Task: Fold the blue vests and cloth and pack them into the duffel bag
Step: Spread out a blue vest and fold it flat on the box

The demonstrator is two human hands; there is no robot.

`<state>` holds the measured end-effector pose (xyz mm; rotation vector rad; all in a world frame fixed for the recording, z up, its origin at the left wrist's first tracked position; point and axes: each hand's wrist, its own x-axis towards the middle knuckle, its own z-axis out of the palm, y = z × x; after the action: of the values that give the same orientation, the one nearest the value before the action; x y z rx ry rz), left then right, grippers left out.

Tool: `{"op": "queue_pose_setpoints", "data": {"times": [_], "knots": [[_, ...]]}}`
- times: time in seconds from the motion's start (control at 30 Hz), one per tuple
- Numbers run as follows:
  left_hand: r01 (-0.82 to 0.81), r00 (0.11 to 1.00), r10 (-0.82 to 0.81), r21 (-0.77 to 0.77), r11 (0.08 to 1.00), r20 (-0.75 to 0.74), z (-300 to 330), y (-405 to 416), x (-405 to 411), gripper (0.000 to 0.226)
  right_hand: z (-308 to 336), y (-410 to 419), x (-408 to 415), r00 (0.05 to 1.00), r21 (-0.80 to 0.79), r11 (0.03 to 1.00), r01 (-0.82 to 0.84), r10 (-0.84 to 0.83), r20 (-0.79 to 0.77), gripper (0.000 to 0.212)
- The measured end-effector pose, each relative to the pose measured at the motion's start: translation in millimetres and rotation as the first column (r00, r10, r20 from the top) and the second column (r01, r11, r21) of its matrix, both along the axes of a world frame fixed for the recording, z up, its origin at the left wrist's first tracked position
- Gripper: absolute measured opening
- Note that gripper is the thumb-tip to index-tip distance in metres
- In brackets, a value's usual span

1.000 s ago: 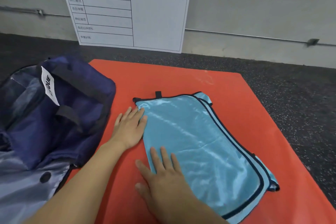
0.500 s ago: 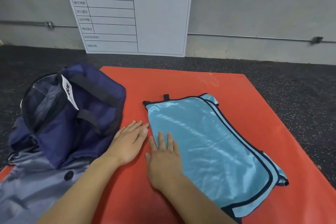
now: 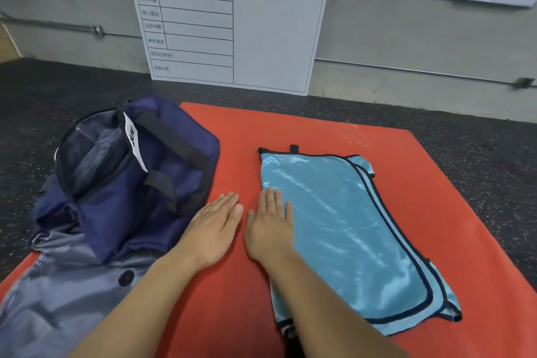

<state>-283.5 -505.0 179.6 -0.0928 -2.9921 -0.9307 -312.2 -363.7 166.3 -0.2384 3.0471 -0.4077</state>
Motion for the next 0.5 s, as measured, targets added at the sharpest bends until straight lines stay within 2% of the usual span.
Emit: {"op": "queue_pose_setpoints", "data": {"times": [0.13,0.2,0.27,0.33,0.4,0.5], "knots": [[-0.010,1.000,0.010,0.000,1.000,-0.027,3,-6,4,0.054,7,-21,-41,0.995,-0.024,0.997,0.069,-0.067,0.074,0.063],[-0.025,0.999,0.024,-0.017,1.000,-0.040,3,-11,5,0.057,17,-26,-55,0.989,-0.123,0.991,0.043,-0.024,0.145,0.062],[-0.027,0.999,0.025,-0.039,0.999,-0.038,2,-16,6,0.070,24,-17,-56,0.995,-0.251,0.968,-0.003,0.029,0.098,0.060],[-0.018,0.999,0.014,-0.066,0.998,-0.049,2,-15,10,0.079,20,3,-43,0.997,-0.193,0.979,-0.069,0.064,-0.031,0.059],[0.016,0.998,-0.023,-0.102,0.995,-0.061,3,-7,15,0.086,8,26,-16,0.991,-0.069,0.990,-0.123,0.119,-0.060,0.059],[0.095,0.991,-0.106,-0.134,0.986,-0.081,5,8,26,0.114,-9,47,37,0.973,0.008,0.982,-0.189,0.188,-0.136,0.061]]}}
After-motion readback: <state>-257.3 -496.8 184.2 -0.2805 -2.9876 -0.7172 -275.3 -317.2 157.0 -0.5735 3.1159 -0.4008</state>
